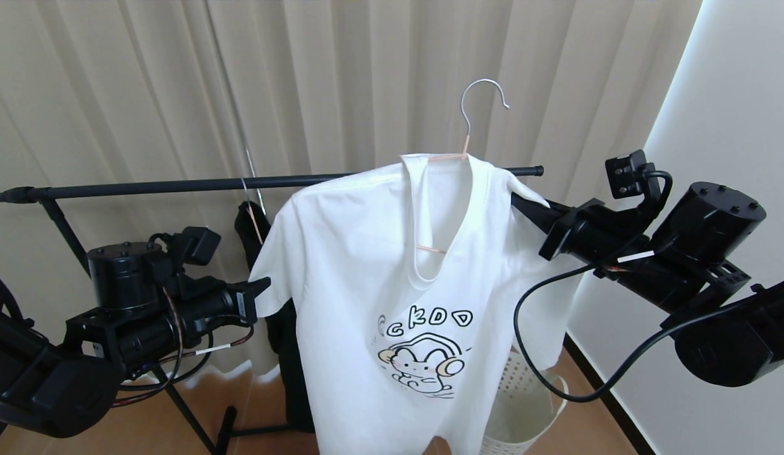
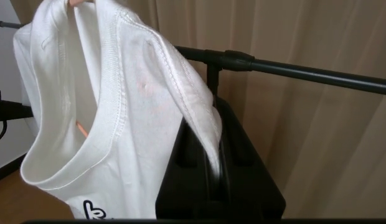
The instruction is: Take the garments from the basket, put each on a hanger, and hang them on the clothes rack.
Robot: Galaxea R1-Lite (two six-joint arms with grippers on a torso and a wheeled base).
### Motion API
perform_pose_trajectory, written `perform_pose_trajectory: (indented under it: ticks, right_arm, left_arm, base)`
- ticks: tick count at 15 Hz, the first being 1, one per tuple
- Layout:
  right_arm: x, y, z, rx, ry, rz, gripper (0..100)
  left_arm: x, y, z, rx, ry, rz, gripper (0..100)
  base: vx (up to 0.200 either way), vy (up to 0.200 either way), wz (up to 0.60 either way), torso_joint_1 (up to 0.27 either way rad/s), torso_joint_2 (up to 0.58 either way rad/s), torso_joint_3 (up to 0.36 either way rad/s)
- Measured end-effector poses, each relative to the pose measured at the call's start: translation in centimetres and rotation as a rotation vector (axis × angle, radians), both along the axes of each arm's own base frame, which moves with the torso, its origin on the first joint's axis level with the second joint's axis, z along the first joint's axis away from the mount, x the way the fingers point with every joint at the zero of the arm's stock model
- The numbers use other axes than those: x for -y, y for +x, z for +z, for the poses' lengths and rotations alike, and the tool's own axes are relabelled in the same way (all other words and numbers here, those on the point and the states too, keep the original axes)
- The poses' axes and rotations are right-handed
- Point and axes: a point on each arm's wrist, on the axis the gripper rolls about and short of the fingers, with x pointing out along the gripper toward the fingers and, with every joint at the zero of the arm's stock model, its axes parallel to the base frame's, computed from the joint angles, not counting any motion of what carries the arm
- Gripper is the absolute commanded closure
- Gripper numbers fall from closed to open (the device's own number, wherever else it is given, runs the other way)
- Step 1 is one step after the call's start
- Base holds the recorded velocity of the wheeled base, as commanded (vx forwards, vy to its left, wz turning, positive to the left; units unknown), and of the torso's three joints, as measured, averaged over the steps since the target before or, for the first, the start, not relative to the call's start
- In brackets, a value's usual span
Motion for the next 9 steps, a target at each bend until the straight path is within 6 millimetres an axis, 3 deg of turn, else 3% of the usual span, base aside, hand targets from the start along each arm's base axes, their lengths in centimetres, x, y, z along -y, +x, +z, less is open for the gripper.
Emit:
perform_pose_trajectory:
  ticks: [9]
  right_arm:
    - [0.93, 0.33, 0.65, 0.018, 0.013, -0.028, 100]
  left_arm:
    - [-0.25, -0.08, -0.23, -0.004, 0.013, 0.002, 100]
  base:
    - [0.000, 0.000, 0.00, 0.000, 0.00, 0.000]
